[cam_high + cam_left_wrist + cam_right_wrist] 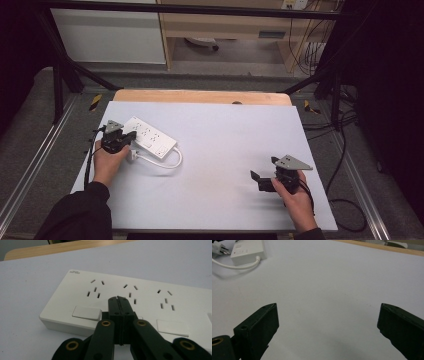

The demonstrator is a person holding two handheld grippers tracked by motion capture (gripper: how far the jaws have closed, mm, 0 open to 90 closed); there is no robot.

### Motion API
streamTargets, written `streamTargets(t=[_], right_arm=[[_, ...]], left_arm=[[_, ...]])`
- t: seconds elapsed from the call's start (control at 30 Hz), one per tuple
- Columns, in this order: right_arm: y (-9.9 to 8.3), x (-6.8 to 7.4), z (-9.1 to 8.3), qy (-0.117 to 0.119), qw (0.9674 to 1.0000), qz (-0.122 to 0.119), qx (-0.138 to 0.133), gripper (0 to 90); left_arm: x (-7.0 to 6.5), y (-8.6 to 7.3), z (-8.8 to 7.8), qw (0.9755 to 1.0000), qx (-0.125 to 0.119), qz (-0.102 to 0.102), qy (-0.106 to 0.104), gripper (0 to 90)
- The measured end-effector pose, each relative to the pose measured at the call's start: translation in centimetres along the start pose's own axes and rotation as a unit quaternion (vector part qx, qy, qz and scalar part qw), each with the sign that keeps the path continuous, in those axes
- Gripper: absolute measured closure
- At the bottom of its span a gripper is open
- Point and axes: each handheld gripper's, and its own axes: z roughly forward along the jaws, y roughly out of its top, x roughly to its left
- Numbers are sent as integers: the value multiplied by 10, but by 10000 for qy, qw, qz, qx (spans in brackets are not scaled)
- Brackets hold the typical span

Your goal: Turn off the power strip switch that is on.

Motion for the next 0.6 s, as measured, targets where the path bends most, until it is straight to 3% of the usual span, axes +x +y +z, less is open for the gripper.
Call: streamTargets(t=[0.5, 0.6], right_arm=[[0, 0, 0, 15, 10000, 7, 22, 41], [0, 0, 0, 17, 10000, 14, 15, 41]], left_arm=[[1, -1, 2, 10000, 20, 39, 5, 900], [1, -2, 2, 10000, -15, -32, 3, 900]])
